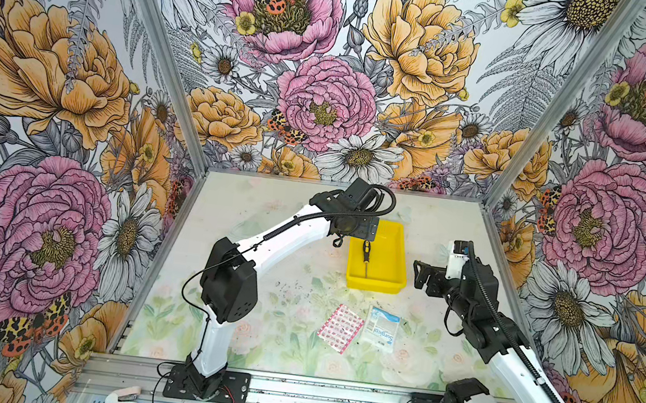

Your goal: Put the screwdriver in the bin

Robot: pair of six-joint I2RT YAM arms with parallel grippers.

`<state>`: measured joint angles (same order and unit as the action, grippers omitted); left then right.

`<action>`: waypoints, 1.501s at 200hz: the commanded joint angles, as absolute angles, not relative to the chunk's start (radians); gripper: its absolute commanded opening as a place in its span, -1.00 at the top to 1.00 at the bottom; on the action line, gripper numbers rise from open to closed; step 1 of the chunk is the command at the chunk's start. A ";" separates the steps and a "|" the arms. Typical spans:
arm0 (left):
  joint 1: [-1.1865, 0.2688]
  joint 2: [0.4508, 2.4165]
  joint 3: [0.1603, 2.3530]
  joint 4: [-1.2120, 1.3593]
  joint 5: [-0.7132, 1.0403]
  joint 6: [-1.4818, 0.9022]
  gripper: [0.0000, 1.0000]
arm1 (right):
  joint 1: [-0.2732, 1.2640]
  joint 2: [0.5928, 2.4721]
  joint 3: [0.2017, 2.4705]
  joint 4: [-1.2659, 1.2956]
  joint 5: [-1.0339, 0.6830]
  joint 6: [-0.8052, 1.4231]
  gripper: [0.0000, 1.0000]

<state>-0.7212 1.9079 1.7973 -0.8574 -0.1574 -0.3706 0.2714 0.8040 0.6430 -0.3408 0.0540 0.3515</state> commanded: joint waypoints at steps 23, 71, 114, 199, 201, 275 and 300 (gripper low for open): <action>-0.606 1.567 1.396 -0.623 -0.183 -0.255 -0.97 | 0.260 0.816 0.631 -0.364 0.175 0.489 -0.99; -0.442 1.244 0.999 -0.443 -0.201 -0.201 -0.97 | 0.259 0.799 0.585 -0.379 0.259 0.557 -0.99; -0.195 1.016 0.729 -0.313 -0.171 -0.211 -0.97 | 0.259 0.762 0.518 -0.349 0.598 0.543 -0.99; -0.065 1.132 0.596 -0.023 -0.440 -0.156 -0.97 | 0.201 0.933 0.399 0.071 0.515 0.171 -0.99; -0.064 1.134 0.591 -0.010 -0.435 -0.148 -0.97 | 0.198 0.943 0.397 0.081 0.511 0.168 -0.99; -0.026 1.220 0.373 0.485 -0.337 -0.053 -0.97 | 0.076 1.290 0.428 0.449 0.385 0.145 -0.99; -0.021 1.259 0.386 0.530 -0.306 -0.021 -0.97 | 0.048 1.363 0.465 0.504 0.407 0.156 -0.99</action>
<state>-0.0338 1.2350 0.3710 0.3676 -0.3626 -0.0662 0.0711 1.3220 0.4088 0.3542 0.4133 0.1623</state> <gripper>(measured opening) 0.986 0.995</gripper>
